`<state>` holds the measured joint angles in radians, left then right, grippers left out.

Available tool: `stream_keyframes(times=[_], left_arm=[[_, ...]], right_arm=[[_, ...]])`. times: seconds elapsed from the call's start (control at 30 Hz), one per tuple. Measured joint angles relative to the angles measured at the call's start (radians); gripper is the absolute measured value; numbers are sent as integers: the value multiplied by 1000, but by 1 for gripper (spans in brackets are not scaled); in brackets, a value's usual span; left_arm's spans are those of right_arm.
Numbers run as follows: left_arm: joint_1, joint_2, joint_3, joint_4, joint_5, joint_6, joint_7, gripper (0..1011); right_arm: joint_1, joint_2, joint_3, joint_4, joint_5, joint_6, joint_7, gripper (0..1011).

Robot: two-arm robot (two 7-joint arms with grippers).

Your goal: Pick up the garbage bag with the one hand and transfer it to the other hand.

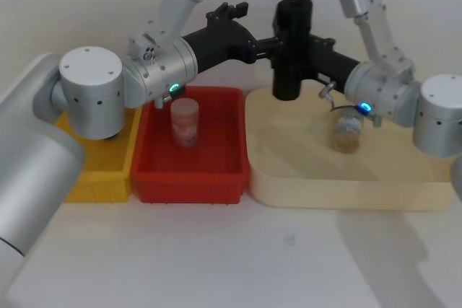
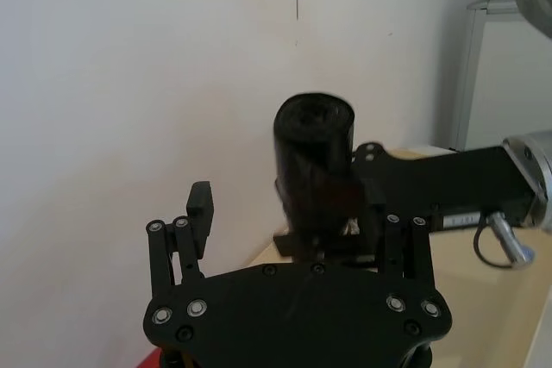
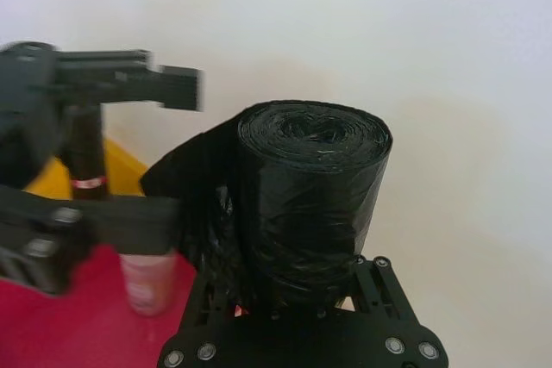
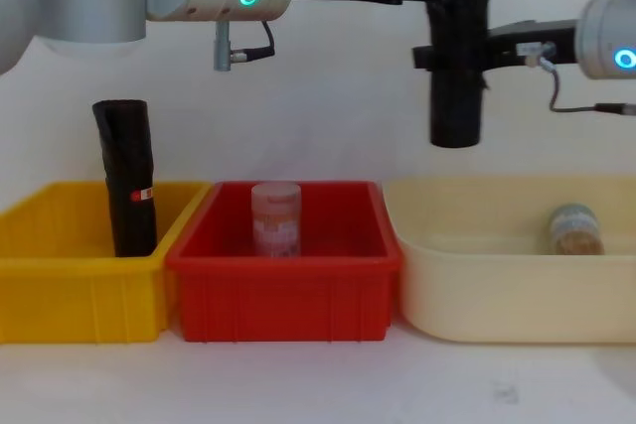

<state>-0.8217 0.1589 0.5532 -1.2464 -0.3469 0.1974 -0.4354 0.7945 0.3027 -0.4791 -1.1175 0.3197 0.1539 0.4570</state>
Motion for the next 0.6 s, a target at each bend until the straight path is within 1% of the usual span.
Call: stream_keyframes(times=[0.17, 0.23, 0.37, 0.57, 0.6], left_arm=[[0, 0, 0, 0, 0, 0, 0, 1001], [0, 0, 0, 0, 0, 0, 0, 1001], [0, 0, 0, 0, 0, 0, 0, 1001], [0, 0, 0, 0, 0, 0, 0, 1001], [0, 0, 0, 0, 0, 0, 0, 1001]], right_arm=[[-8, 16, 17, -14, -13, 32, -41, 550], [-13, 29, 29, -22, -22, 54, -68, 550], [-17, 42, 40, -33, -35, 82, -97, 550], [-20, 60, 49, -45, -51, 114, -122, 552], [-21, 64, 51, -47, -54, 120, -127, 589]])
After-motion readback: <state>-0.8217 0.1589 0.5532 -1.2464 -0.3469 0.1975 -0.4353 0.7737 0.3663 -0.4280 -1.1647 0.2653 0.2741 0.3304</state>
